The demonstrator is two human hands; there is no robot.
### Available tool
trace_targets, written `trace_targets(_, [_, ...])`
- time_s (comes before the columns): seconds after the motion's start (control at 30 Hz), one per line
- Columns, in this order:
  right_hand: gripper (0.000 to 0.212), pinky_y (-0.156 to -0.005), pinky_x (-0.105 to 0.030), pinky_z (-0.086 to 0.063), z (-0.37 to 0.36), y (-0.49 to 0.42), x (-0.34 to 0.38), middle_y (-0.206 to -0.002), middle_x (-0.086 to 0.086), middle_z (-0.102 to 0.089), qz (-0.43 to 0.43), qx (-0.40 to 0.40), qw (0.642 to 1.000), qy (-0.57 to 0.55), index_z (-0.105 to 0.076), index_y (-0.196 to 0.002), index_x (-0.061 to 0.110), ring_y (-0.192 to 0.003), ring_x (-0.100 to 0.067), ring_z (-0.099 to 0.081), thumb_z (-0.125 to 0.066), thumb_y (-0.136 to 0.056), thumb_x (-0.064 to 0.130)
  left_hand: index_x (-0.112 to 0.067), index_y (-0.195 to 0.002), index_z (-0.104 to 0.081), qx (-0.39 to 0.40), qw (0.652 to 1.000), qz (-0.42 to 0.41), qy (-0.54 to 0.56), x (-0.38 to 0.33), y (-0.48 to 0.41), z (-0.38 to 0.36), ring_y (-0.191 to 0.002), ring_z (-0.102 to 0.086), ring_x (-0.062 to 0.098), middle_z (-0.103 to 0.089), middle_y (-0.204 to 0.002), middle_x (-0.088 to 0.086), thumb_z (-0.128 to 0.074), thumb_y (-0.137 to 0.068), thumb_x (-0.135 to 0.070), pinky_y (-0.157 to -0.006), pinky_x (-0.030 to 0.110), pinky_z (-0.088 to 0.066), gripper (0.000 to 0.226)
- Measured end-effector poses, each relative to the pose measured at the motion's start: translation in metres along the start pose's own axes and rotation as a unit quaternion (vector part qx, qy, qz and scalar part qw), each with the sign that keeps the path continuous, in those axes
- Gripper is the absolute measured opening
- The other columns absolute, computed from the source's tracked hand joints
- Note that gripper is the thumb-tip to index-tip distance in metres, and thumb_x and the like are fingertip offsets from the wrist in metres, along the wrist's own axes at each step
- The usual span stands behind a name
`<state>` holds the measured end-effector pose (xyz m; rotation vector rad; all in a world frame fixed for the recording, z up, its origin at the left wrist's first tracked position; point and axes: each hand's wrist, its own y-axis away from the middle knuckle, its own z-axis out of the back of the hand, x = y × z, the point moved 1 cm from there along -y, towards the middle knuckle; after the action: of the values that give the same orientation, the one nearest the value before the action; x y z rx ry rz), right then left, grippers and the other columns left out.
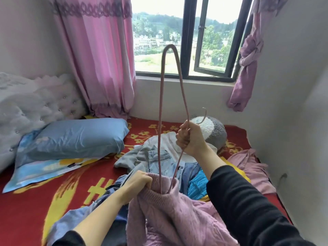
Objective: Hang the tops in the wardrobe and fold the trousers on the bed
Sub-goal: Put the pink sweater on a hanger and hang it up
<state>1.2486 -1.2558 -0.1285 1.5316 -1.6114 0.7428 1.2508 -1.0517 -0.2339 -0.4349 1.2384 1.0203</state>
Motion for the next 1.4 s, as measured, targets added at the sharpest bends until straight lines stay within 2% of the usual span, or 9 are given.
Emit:
trace_targets(0.13, [0.046,-0.036,-0.013,-0.011,0.006,-0.001,-0.028,-0.035,0.007,-0.024,-0.028,0.008,0.993,0.112,-0.031,-0.038,0.021,-0.031,-0.009,-0.016,-0.038,-0.081,0.006,-0.003,-0.051,-0.046,-0.009,0.998,-0.001,0.058,-0.005,0.006,0.003,-0.049,-0.030,0.014,-0.036,-0.049,0.004,-0.048,-0.043,-0.009,-0.045,0.024,-0.019,0.011])
trace_targets(0.4, [0.043,-0.042,-0.022,-0.029,0.073,0.011,-0.039,-0.040,-0.003,-0.042,0.030,-0.156,0.877,0.454,-0.058,-0.042,0.010,-0.038,-0.014,-0.037,-0.058,-0.084,0.015,0.002,-0.071,-0.068,-0.103,0.993,-0.001,0.050,-0.003,-0.001,0.016,-0.066,-0.053,0.016,-0.061,-0.068,0.005,-0.055,-0.080,-0.003,-0.065,0.029,-0.040,0.017])
trace_targets(0.5, [0.043,-0.045,-0.026,-0.034,0.083,0.018,-0.023,-0.035,0.002,-0.041,0.085,-0.183,0.845,0.495,-0.060,-0.041,0.010,-0.041,-0.015,-0.042,-0.059,-0.083,0.020,-0.015,-0.055,-0.049,-0.108,0.987,-0.026,-0.114,-0.007,-0.010,0.012,-0.060,-0.044,0.018,-0.050,-0.060,-0.001,-0.046,-0.088,-0.007,-0.061,0.033,-0.034,0.034])
trace_targets(0.63, [0.038,-0.043,-0.017,-0.031,0.087,0.036,-0.010,-0.031,0.005,-0.041,0.146,-0.198,0.814,0.526,-0.059,-0.045,0.010,-0.035,-0.006,-0.041,-0.049,-0.071,0.035,-0.017,-0.087,-0.065,-0.170,0.903,-0.023,-0.393,-0.021,-0.014,0.016,-0.104,-0.057,0.028,-0.062,-0.107,0.005,-0.038,-0.092,-0.033,-0.086,0.039,-0.048,0.032])
trace_targets(0.77, [0.042,-0.051,-0.029,-0.036,0.114,0.053,-0.006,-0.039,0.002,-0.047,0.178,-0.250,0.779,0.547,-0.052,-0.045,0.003,-0.044,-0.014,-0.046,-0.049,-0.073,0.035,-0.018,-0.104,-0.065,-0.151,0.935,-0.046,-0.318,-0.041,-0.018,0.014,-0.103,-0.061,0.032,-0.065,-0.110,0.009,-0.037,-0.088,-0.032,-0.089,0.041,-0.050,0.035])
trace_targets(0.93, [0.046,-0.057,-0.037,-0.043,0.144,0.081,-0.010,-0.047,-0.015,-0.056,0.164,-0.289,0.754,0.566,-0.055,-0.047,0.001,-0.049,-0.027,-0.054,-0.048,-0.072,0.039,-0.003,-0.067,-0.059,-0.133,0.991,0.026,-0.011,-0.054,-0.020,0.011,-0.051,-0.057,0.024,-0.055,-0.061,0.012,-0.049,-0.088,-0.010,-0.056,0.044,-0.058,0.024])
trace_targets(1.13, [0.042,-0.051,-0.031,-0.033,0.138,0.098,0.004,-0.034,0.009,-0.035,0.214,-0.268,0.728,0.593,-0.038,-0.038,0.017,-0.035,-0.009,-0.037,-0.049,-0.075,0.034,-0.009,-0.071,-0.056,-0.159,0.931,0.138,0.298,-0.072,-0.026,0.009,-0.034,-0.044,0.008,-0.046,-0.047,0.002,-0.048,-0.091,-0.002,-0.031,0.011,-0.036,0.023])
trace_targets(1.3, [0.046,-0.066,-0.038,-0.037,0.131,0.098,0.008,-0.035,0.009,-0.040,0.232,-0.259,0.692,0.633,-0.032,-0.036,0.017,-0.043,-0.010,-0.045,-0.038,-0.068,0.049,-0.014,-0.066,-0.049,-0.134,0.909,0.174,0.354,-0.076,-0.035,0.014,-0.022,-0.033,0.003,-0.036,-0.032,-0.005,-0.036,-0.092,-0.005,-0.024,0.009,-0.019,0.030])
trace_targets(1.4, [0.047,-0.064,-0.040,-0.040,0.128,0.099,0.011,-0.033,0.006,-0.039,0.231,-0.262,0.707,0.615,-0.038,-0.037,0.012,-0.043,-0.010,-0.045,-0.041,-0.068,0.046,-0.006,-0.070,-0.060,-0.213,0.950,0.113,0.198,-0.073,-0.040,0.022,-0.035,-0.038,0.015,-0.043,-0.046,0.006,-0.045,-0.086,-0.004,-0.033,0.014,-0.027,0.022])
